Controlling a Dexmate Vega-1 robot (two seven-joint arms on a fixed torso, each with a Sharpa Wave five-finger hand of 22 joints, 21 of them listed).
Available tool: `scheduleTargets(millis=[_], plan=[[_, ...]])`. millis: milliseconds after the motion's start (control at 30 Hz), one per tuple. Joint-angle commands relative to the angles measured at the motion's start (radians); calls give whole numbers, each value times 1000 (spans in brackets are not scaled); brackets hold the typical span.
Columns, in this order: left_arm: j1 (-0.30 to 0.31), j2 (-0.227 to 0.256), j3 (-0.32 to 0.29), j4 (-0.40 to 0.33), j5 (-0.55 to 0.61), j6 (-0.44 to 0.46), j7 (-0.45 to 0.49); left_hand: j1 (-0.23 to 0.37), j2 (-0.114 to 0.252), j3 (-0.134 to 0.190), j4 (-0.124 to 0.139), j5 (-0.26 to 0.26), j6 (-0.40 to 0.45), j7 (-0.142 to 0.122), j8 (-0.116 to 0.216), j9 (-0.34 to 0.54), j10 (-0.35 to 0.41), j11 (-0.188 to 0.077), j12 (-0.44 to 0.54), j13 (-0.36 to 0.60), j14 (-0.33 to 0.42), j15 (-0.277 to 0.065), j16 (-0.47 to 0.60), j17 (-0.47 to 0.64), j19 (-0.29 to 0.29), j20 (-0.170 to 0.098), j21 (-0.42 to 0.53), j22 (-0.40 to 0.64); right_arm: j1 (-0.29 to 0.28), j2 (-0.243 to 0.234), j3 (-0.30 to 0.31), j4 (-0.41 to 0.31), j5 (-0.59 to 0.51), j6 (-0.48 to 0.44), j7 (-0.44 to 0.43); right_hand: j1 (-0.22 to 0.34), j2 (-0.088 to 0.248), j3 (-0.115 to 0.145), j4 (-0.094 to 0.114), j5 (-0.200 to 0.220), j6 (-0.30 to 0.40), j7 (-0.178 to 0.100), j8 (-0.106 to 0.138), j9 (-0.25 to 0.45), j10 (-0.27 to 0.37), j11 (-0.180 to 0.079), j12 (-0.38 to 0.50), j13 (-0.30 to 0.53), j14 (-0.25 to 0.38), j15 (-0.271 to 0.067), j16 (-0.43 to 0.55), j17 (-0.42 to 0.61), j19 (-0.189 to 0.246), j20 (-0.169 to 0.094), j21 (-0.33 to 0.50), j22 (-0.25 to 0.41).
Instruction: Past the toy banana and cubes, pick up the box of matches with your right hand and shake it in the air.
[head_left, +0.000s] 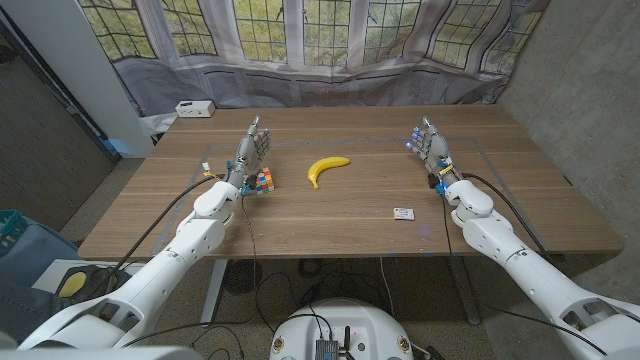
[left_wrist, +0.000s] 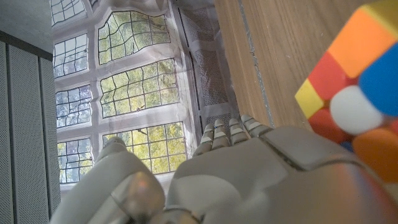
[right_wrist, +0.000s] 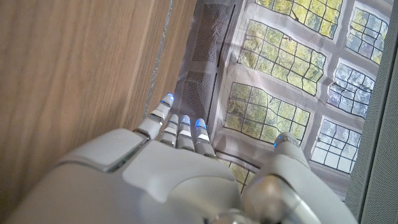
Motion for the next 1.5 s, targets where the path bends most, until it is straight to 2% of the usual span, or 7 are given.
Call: scheduleTargets(millis=[33,667,833,933,1100,1333,1500], plan=[[-1,-4,-7,-4,-14,-12,-4,8,0,7,0,4,11,9,10,2,12,5,12,5,6,6,8,5,-2,5,6,5,-18,7,5,2,-27,43,-32,15,4,11,-3,5,11,-13,9,4,4,5,3,4,2,6,6,3,9,3,4,3],[49,30,-27,-94,-18,0,27,20,18,12,-8,0,67,12,23,2,68,7,32,5,64,9,21,5,36,18,12,5,-65,-21,27,-62,-48,100,-42,46,20,24,-24,1,43,-13,18,4,46,-12,7,5,43,-7,14,-3,45,1,10,3],[26,36,-11,-61,23,-33,5,24,22,14,-11,-1,76,10,23,2,79,7,35,5,74,9,22,5,45,25,14,5,-85,-28,40,-77,-55,125,-52,52,24,27,-28,0,51,-14,20,4,61,-15,10,5,49,-9,14,-4,48,2,9,3],[0,17,-3,-16,25,-67,-28,25,19,11,-13,-3,92,-2,26,2,87,4,37,5,83,9,23,5,51,32,14,5,-103,-43,48,-106,-56,117,-61,65,27,30,-38,-4,89,-28,30,4,94,-20,14,5,77,-21,19,-6,78,-4,15,3],[-28,-9,9,19,30,-92,-47,25,13,5,-20,-7,144,-15,34,2,144,-1,54,6,132,-7,31,5,86,29,19,5,-130,-54,65,-132,-65,131,-84,68,27,30,-40,-5,95,-30,30,4,100,-23,14,5,82,-24,20,-7,80,-5,13,3],[-5,11,15,-43,68,-64,15,29,15,3,-26,-8,207,-13,43,3,184,-13,62,6,183,-9,37,5,116,30,21,5,-157,-94,79,-167,-89,131,-85,72,31,32,-42,-5,102,-29,31,4,105,-26,12,5,76,-21,16,-7,73,-6,9,3],[25,24,-6,-78,27,-62,-2,31,18,4,-28,-8,218,-9,43,3,194,-9,64,6,189,-8,36,5,121,29,21,5,-199,-106,88,-251,-122,110,-143,75,34,33,-44,-6,103,-29,30,4,105,-28,10,5,70,-20,12,-8,67,-4,5,3]])
